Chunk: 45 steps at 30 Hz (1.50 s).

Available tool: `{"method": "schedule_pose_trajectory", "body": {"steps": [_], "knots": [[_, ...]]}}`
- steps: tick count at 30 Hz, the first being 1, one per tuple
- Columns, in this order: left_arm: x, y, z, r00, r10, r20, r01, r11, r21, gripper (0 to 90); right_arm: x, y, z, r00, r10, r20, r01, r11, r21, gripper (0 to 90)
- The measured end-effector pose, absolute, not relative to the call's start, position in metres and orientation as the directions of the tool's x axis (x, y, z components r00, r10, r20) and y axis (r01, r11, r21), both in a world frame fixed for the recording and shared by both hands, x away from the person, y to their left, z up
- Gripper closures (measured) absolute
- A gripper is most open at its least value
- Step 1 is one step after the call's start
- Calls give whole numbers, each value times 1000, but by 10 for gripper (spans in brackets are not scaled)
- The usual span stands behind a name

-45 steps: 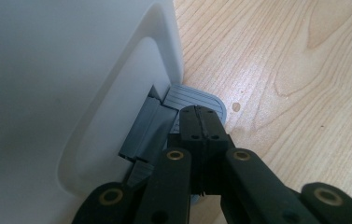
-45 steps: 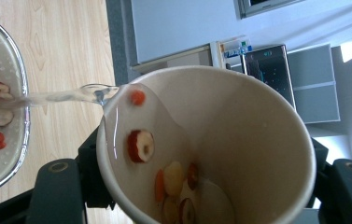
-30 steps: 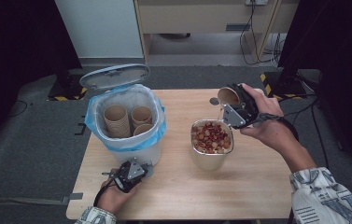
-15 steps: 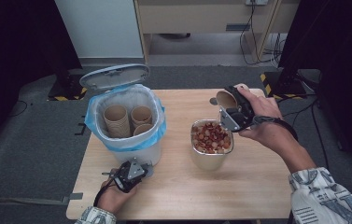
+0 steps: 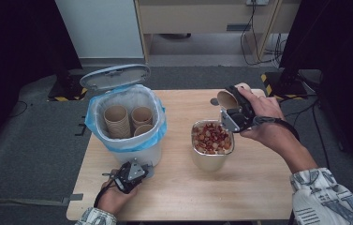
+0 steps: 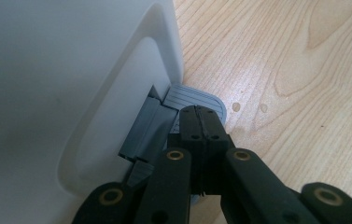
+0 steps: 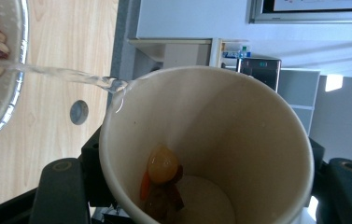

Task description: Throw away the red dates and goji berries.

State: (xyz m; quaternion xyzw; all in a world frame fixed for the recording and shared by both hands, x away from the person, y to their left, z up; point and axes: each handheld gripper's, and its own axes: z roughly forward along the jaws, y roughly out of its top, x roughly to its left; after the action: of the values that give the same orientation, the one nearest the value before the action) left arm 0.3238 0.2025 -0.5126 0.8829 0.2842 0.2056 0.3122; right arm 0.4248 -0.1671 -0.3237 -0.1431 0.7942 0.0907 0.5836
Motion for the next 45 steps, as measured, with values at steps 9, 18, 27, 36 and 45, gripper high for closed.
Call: {"method": "schedule_pose_trajectory", "body": {"steps": [9, 18, 27, 36, 45], "knots": [[324, 203, -513, 754, 630, 185, 373, -643, 668, 898, 423, -166, -315, -248, -143, -958, -331, 942, -55, 313], [324, 203, -513, 754, 630, 185, 374, -644, 668, 897, 418, -162, -297, -184, -224, -957, -331, 931, -154, 315], [324, 203, -513, 754, 631, 182, 375, -642, 669, 897, 417, -158, -290, -144, -290, -946, -323, 917, -232, 316], [324, 203, -513, 754, 631, 183, 376, -642, 668, 897, 417, -155, -286, -103, -343, -934, -325, 899, -294, 316], [324, 203, -513, 754, 631, 182, 376, -642, 668, 898, 416, -155, -284, -101, -354, -930, -315, 898, -307, 318]]}}
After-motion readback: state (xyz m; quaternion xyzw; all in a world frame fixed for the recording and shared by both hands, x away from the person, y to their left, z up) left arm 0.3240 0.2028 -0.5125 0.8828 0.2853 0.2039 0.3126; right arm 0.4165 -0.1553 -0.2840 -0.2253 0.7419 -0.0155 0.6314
